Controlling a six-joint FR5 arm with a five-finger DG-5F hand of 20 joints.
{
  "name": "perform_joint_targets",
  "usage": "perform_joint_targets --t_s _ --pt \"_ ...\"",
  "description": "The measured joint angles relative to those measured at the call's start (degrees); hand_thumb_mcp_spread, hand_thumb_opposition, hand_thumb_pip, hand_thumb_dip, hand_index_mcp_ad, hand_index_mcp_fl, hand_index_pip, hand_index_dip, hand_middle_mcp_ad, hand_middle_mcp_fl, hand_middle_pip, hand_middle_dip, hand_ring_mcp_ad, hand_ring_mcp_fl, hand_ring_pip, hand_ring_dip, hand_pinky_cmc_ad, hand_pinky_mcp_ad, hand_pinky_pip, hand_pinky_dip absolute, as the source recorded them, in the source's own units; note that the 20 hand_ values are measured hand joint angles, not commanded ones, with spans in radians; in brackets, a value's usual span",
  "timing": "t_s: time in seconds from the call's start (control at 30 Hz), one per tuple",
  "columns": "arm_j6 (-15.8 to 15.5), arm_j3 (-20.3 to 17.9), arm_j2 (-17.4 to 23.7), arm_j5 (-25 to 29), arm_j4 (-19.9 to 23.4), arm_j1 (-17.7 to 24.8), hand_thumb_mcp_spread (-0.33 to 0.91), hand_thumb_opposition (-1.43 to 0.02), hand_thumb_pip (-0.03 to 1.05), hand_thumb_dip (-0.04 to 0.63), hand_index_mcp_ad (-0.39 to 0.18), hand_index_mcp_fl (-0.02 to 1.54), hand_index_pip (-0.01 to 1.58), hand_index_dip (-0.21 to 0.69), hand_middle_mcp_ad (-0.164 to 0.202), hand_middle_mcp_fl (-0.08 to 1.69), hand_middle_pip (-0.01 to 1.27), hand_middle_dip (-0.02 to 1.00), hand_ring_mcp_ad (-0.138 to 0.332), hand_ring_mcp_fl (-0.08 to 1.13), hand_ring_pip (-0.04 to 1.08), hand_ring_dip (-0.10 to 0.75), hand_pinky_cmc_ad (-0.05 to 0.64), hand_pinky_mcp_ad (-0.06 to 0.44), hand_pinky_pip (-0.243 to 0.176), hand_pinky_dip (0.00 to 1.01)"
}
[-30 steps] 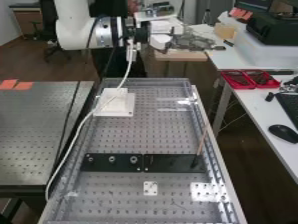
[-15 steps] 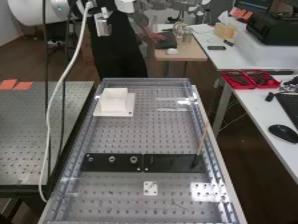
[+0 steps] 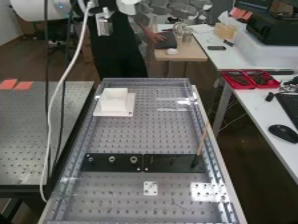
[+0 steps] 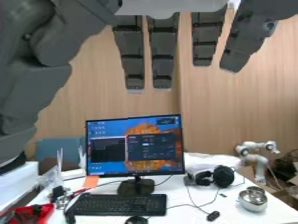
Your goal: Grab the drill bit and place it in the clear container
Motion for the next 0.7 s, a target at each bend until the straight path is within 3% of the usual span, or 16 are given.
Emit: perform_joint_targets --t_s 0.7 --pt "0.9 -0.2 0.0 -3.7 -0.4 -1.5 0.24 -0.70 0.26 0.037 0.000 0.40 0.04 0.405 0.093 0.29 0.12 0.25 0.227 0.05 0.12 0.058 0.363 0.279 -0.059 0.17"
